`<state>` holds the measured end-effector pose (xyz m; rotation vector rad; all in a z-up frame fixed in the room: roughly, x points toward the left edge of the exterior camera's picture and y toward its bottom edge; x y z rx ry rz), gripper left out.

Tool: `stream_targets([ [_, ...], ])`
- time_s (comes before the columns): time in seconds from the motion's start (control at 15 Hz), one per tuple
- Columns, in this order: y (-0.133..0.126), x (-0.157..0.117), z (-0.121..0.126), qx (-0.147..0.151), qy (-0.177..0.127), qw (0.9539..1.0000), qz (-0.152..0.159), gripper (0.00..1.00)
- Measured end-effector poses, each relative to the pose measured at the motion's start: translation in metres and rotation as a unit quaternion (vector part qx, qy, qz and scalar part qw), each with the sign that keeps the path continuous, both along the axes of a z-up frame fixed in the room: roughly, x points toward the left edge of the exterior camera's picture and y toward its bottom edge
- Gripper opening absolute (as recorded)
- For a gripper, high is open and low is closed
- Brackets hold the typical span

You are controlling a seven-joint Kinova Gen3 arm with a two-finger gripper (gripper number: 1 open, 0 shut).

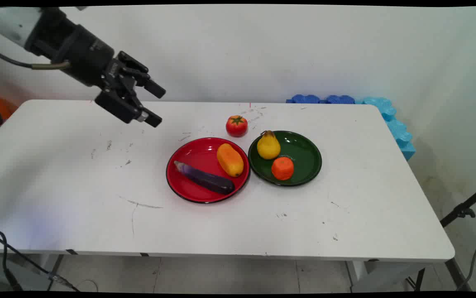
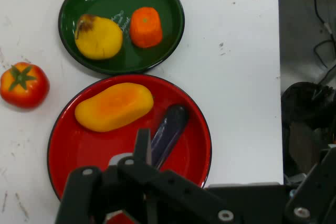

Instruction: Pick up the eggplant from the red plate

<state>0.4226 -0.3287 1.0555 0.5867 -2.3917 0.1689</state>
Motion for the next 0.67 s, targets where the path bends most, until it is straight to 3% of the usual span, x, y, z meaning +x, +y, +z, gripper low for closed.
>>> stream_targets([
  [0.4,-0.019,-0.021,-0.011,0.017,-0.026,0.9995,-0.001,1.0],
  [0.67,-0.032,-0.034,-0.034,0.027,-0.062,0.9976,-0.016,1.0],
])
